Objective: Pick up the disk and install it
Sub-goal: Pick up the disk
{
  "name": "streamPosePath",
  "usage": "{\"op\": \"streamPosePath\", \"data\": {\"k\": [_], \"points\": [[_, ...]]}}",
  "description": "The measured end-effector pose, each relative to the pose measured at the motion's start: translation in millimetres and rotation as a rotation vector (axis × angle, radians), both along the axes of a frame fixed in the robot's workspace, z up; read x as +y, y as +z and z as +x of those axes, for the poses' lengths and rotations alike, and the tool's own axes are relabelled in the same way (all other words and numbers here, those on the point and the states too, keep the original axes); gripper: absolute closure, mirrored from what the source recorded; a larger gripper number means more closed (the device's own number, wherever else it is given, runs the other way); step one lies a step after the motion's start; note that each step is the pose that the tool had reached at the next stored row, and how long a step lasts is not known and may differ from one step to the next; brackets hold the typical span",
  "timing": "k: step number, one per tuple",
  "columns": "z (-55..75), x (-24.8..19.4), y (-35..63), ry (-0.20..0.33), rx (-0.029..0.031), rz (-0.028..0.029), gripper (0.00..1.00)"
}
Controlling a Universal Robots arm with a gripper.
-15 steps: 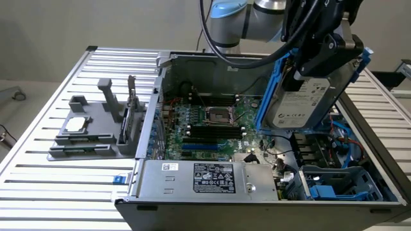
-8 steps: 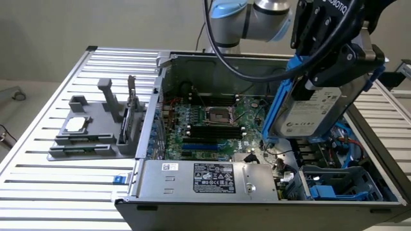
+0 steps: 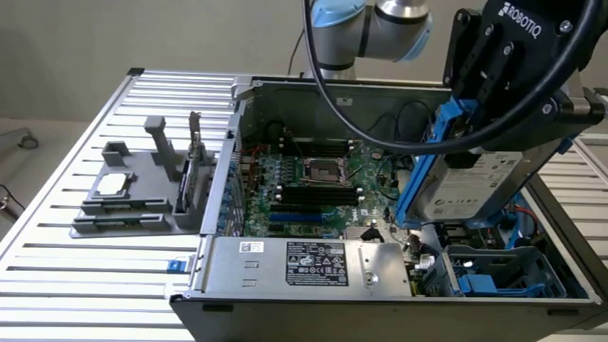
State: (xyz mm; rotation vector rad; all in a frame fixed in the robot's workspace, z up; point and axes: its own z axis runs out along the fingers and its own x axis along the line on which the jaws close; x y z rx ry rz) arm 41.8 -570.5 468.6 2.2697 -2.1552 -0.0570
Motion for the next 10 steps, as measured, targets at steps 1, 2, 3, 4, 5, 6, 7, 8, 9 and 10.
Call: {"op": "streamPosePath", "data": {"k": [1, 2, 3, 4, 5, 6, 7, 8, 9, 10], "points": [[0.3, -3.3, 0.0, 0.0, 0.0, -0.0001, 0.67], [0.6, -6.4, -0.1, 0.0, 0.0, 0.0, 0.67], [0.9, -9.3, -0.3, 0.0, 0.0, 0.0, 0.67], [1.6, -11.9, -0.6, 0.0, 0.0, -0.0001, 0.67], [2.8, -14.2, -1.3, 0.0, 0.0001, -0.0001, 0.67], [4.7, -15.7, -2.2, 0.0, 0.0, 0.0003, 0.67], [7.3, -16.7, -3.1, 0.0, 0.0, 0.0007, 0.67], [10.4, -17.4, -4.0, 0.0, 0.0, 0.0012, 0.67], [13.9, -18.0, -5.1, 0.0, 0.0, 0.002, 0.67], [18.1, -18.4, -6.2, 0.0, 0.0, 0.0027, 0.67]]}}
